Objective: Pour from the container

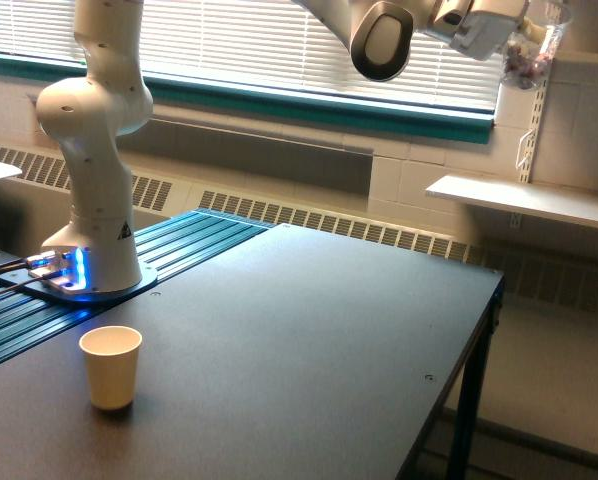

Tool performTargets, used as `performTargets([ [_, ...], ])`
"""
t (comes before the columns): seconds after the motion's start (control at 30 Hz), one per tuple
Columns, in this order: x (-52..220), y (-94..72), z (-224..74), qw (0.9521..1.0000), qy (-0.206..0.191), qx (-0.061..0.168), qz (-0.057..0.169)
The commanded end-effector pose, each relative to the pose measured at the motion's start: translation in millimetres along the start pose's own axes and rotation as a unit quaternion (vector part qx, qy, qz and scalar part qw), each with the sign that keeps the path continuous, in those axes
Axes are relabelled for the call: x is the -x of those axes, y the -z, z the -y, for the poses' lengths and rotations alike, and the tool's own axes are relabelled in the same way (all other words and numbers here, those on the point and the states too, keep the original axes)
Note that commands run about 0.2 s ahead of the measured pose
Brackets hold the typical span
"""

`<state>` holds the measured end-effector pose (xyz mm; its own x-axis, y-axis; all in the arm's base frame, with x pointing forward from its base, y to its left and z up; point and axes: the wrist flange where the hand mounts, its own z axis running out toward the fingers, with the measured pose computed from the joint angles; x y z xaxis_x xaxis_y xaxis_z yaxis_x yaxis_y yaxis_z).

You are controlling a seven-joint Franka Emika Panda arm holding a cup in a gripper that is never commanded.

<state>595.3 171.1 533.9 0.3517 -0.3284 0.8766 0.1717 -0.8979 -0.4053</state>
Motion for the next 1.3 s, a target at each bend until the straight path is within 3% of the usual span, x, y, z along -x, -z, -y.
performTargets([
  [0.03,-23,-2.5,-58,0.9972,-0.024,0.067,0.022],
  [0.27,-2,2.8,-102,0.987,-0.023,0.132,0.089],
  [0.47,19,27.4,-135,0.969,-0.06,0.195,0.14],
  [0.53,25,41.1,-144,0.9635,-0.03,0.214,0.157],
  [0.67,40,67.0,-166,0.947,-0.016,0.259,0.19],
  [0.77,58,85.3,-184,0.9308,-0.003,0.293,0.219],
  [0.93,83,114.0,-214,0.9079,-0.053,0.337,0.243],
  [1.0,88,123.6,-224,0.9029,-0.105,0.345,0.234],
  [1.03,90,129.1,-229,0.8999,-0.11,0.349,0.237],
  [1.17,106,147.7,-244,0.8898,-0.084,0.368,0.257],
  [1.23,118,156.2,-252,0.8813,-0.073,0.372,0.282],
  [1.3,124,164.2,-259,0.8768,-0.065,0.372,0.297],
])
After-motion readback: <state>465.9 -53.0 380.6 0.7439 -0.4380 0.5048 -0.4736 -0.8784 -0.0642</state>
